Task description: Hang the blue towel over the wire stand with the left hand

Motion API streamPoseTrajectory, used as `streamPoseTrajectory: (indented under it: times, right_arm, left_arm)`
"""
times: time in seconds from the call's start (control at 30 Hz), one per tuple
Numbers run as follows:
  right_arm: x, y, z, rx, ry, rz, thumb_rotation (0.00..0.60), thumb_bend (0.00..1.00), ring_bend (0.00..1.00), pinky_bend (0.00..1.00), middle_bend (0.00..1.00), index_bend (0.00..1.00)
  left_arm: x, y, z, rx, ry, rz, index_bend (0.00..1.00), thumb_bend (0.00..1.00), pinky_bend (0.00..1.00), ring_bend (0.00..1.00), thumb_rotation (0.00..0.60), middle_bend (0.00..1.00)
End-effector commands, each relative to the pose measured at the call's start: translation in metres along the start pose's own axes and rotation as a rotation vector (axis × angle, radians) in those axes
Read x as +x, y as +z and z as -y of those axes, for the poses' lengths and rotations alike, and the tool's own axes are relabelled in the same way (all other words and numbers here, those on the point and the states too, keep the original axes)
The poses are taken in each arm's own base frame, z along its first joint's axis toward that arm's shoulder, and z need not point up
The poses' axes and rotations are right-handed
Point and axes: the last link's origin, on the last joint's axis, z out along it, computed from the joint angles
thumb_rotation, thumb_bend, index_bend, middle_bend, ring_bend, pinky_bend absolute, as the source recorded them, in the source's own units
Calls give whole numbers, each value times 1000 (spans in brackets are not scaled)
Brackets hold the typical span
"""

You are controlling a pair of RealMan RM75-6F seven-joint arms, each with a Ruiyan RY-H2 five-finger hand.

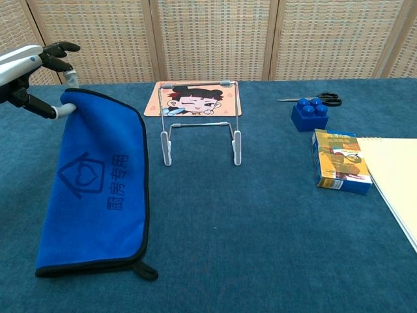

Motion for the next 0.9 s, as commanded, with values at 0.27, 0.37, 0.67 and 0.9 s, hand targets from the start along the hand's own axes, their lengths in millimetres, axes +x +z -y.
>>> streamPoseTrajectory:
  times: [0.27,0.37,0.67,0.9]
  right_arm:
    - [1,0,-1,0,6,0,600,0,0,0,0,0]
    - [1,0,-1,-1,7,0,600,0,0,0,0,0]
    - [1,2,-3,-7,11,2,600,0,0,0,0,0]
    - [2,3,-5,-15,15,3,600,0,0,0,0,0]
  left_arm:
    - [45,-3,-30,-56,-54,-53,730,410,0,0,600,0]
    - [57,-3,-41,-73,-75,-67,735,410,0,0,600,0]
    - [89,3,-63,-88,-164,-90,748,410,0,0,600,0]
    - [123,6,-74,-97,-257,-130,758,410,0,0,600,0]
